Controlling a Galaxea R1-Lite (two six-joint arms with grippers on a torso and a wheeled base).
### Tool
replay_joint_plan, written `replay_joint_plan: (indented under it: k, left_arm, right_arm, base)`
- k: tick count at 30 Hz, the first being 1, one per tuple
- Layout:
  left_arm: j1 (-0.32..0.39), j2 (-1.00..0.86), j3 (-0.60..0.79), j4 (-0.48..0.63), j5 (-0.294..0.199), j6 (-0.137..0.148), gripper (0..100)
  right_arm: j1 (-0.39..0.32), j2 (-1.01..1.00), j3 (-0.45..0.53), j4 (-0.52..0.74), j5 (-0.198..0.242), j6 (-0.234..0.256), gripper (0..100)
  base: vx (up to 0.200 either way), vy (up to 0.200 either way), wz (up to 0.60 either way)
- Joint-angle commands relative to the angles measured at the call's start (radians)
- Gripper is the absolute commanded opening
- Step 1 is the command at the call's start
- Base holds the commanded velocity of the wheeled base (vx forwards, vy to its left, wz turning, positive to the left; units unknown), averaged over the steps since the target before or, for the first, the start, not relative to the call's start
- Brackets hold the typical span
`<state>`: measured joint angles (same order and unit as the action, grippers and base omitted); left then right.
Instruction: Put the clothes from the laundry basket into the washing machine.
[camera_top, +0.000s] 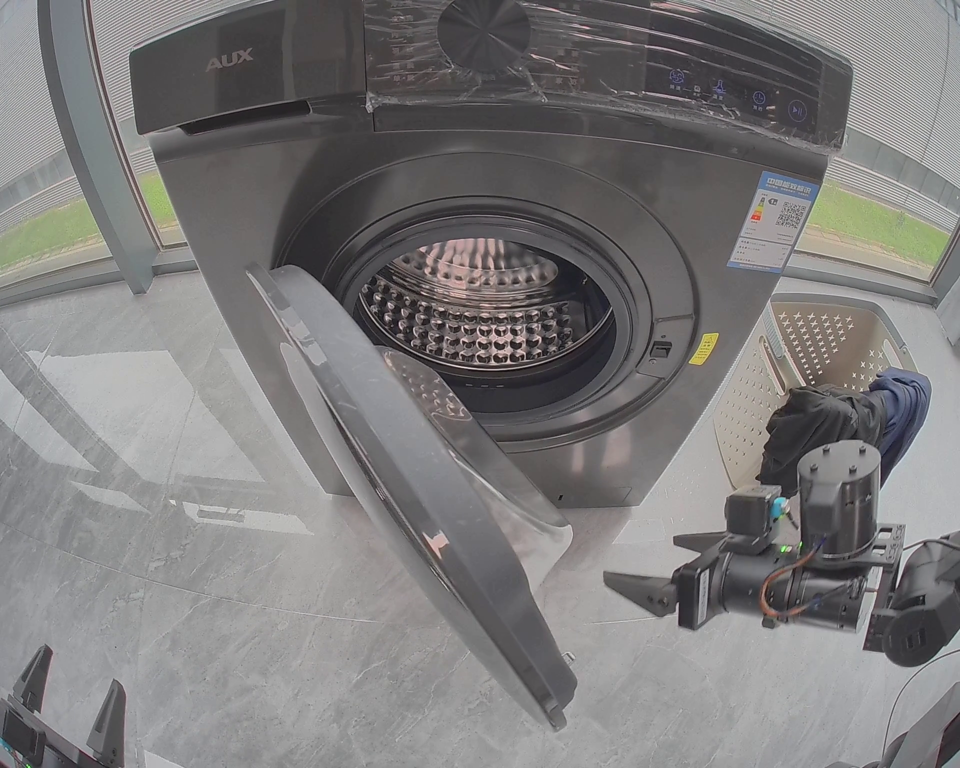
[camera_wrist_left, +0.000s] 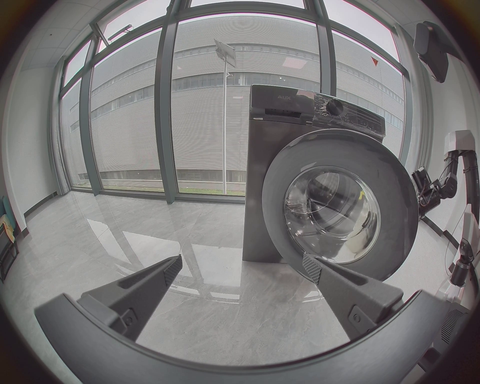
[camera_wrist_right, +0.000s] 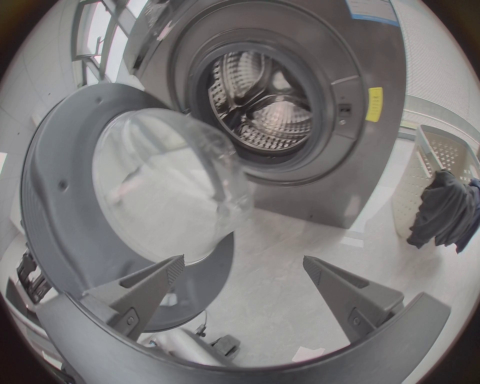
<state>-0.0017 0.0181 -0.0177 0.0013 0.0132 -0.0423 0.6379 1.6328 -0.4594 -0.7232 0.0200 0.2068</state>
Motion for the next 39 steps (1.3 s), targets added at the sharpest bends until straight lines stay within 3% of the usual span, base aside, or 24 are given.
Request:
replay_joint_plan:
  k: [1, 10, 18, 30, 33, 39]
  left_arm:
    - [0.0, -0.013, 0.016, 0.0, 0.001, -0.001, 100]
    - [0.0, -0.013, 0.018, 0.0, 0.001, -0.001, 100]
    - [0.0, -0.013, 0.016, 0.0, 0.001, -0.001, 100]
    - [0.0, -0.013, 0.016, 0.0, 0.001, -0.001, 100]
    - [0.0, -0.013, 0.016, 0.0, 0.001, -0.001, 100]
    - [0.0, -0.013, 0.018, 0.0, 0.001, -0.001, 100]
  right_arm:
    - [-0.118, 0.016, -0.082, 0.01, 0.003, 0.0, 100]
    - [-0.096, 0.18, -0.203, -0.004, -0.057, 0.005, 100]
    - [-0.086, 0.268, -0.309, -0.001, -0.06, 0.002, 100]
    - [0.029, 0.265, -0.294, -0.002, -0.06, 0.009, 100]
    - [0.077, 0.254, -0.278, -0.004, -0.061, 0.031, 100]
    - [0.071, 0.262, -0.292, -0.005, -0.061, 0.04, 100]
  base:
    - [0.0, 0.0, 0.0]
    - [0.0, 0.0, 0.0]
    - [0.0, 0.0, 0.0]
    - [0.0, 0.0, 0.0]
    - [0.0, 0.0, 0.0]
    - [0.0, 0.0, 0.0]
